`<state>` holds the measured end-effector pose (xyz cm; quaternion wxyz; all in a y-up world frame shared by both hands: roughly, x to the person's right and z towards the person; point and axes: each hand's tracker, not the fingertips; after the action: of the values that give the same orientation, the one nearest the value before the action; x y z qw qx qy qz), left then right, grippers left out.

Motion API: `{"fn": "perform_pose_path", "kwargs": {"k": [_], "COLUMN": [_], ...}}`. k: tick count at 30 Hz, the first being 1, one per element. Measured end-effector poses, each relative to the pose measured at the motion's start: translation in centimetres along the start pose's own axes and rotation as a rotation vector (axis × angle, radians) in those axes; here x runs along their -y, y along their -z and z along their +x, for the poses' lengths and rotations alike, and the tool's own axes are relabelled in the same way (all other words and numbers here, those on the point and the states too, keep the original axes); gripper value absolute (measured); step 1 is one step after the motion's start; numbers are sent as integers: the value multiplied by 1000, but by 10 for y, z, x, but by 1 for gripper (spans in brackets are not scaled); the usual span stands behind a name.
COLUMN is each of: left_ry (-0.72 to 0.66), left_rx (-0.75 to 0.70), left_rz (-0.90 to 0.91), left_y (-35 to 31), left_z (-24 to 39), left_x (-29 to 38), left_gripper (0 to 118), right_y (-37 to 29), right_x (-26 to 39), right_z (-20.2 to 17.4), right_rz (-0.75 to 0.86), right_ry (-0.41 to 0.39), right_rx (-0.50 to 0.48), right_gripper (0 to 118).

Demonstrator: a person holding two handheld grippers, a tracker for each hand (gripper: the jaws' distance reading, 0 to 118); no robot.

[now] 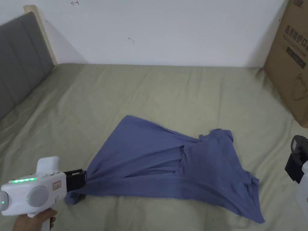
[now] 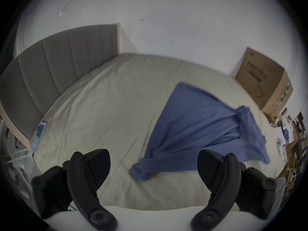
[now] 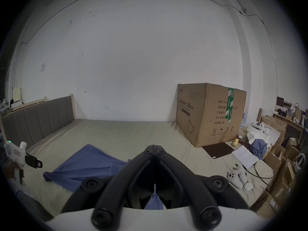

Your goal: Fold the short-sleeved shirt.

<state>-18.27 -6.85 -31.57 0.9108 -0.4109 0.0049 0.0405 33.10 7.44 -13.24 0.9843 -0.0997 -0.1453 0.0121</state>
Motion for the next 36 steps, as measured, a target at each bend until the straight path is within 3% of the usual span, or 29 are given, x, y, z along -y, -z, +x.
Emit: {"fn": "perform_pose_path", "kwargs": {"k": [3, 5, 7, 9, 10, 12, 13, 19, 22, 23, 25, 30, 33, 34, 36], "left_ry": [5, -17, -22, -35, -62, -110, -84, -35, -33, -24, -10, -6, -16, -17, -21], "left_rx": [-33, -18, -21, 14, 72, 95, 46, 67, 86, 86, 85, 85, 87, 85, 84], "left_rz": [-88, -118, -128, -178, -206, -183, -145, -51, -6, 2, 11, 8, -3, -6, -12], "left_y": [28, 42, 52, 66, 70, 68, 63, 34, 19, 16, 14, 6, 6, 7, 7], "left_z": [-4, -5, -3, -4, -4, 2, 5, 7, 10, 12, 14, 27, 28, 28, 29], "left_x": [9, 15, 22, 28, 31, 34, 34, 24, 13, 11, 7, 4, 4, 3, 4], "left_gripper": [105, 92, 66, 21, 10, 9, 8, 8, 8, 8, 8, 8, 8, 8, 8], "right_y": [9, 15, 21, 26, 29, 32, 34, 58, 87, 97, 113, 129, 127, 127, 125], "right_x": [7, 11, 15, 18, 20, 23, 24, 50, 86, 102, 136, 195, 213, 217, 221], "right_z": [-2, -2, -1, 1, 2, 4, 6, 19, 27, 28, 29, 24, 22, 23, 20], "right_rz": [-34, -54, -71, -87, -95, -108, -112, -257, -458, -517, -614, -763, -775, -779, -766], "right_ry": [4, 2, 1, 1, 3, 5, 5, 9, 19, 18, 15, 8, 4, 10, 24], "right_rx": [1, 5, 8, 11, 11, 17, 20, 38, -17, -24, -37, -28, -23, -30, -64], "right_gripper": [0, 0, 0, 0, 0, 0, 0, 3, 65, 91, 109, 102, 69, 64, 39]}}
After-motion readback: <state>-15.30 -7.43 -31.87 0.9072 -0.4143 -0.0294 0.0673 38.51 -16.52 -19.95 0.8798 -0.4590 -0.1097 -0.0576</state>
